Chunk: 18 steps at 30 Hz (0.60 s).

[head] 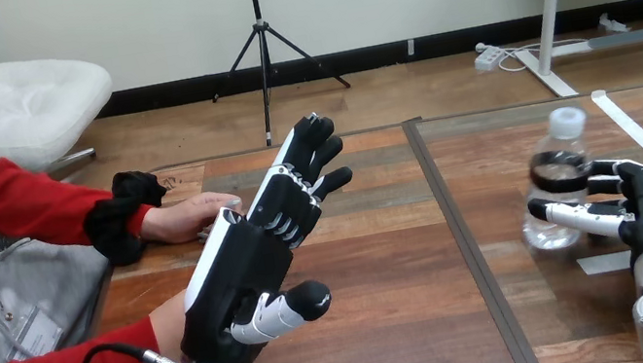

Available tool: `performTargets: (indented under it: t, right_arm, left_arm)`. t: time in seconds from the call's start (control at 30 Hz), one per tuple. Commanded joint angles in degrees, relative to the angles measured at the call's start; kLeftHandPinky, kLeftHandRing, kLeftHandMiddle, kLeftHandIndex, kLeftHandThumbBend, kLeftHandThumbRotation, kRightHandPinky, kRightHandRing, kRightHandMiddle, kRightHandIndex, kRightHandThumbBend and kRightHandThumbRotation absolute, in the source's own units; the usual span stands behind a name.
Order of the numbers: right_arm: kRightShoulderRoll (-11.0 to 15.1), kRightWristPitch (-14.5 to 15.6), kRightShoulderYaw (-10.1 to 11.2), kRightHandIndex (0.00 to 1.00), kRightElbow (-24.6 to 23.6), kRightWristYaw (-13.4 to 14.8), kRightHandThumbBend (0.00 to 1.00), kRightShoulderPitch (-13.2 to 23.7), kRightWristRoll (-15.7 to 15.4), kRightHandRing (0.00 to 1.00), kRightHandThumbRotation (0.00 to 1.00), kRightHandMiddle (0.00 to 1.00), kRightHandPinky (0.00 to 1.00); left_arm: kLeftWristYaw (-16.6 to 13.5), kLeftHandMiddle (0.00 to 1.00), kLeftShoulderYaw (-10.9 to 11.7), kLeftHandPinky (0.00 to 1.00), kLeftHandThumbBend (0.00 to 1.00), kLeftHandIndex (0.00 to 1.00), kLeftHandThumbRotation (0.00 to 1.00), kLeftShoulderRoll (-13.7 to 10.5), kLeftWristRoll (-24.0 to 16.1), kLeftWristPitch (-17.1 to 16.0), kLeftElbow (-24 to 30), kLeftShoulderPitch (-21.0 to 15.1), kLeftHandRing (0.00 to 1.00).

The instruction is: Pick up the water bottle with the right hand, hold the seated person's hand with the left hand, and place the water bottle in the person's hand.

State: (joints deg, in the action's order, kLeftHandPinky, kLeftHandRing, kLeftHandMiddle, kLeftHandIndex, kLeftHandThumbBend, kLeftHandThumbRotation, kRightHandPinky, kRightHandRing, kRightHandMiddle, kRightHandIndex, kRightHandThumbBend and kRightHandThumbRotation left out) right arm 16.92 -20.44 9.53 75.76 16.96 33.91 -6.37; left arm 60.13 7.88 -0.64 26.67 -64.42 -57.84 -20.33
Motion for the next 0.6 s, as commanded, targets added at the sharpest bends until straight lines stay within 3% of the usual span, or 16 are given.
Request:
performTargets:
  t: [0.0, 0.23, 0.57]
  right_arm:
    - [-1.0, -2.6, 1.1, 0.61, -0.9, 0.9, 0.87, 2.2, 1.3, 0.42, 0.00, 0.62, 0.33]
    - [-1.1, -3.6, 1.9, 0.59, -1.0, 0.2, 0.85, 1.7, 2.6, 0.40, 0.00, 0.60, 0.32]
    - [-1.2, -5.4, 1.8, 0.58, -1.7, 1.5, 0.84, 1.0, 2.4, 0.41, 0.00, 0.59, 0.31]
  left_arm:
    - [0.5, 0.99, 0.6, 0.90, 1.00, 0.98, 0.68, 0.1, 0.8, 0.2, 2.4, -2.0, 0.97]
    - [0.8, 0.99, 0.7, 0.90, 1.00, 0.98, 0.68, 0.3, 0.7, 0.8, 2.2, -2.2, 0.97]
    - [0.9, 0.99, 0.8, 0.89, 1.00, 0.98, 0.68, 0.6, 0.4, 0.7, 1.7, -2.4, 0.97]
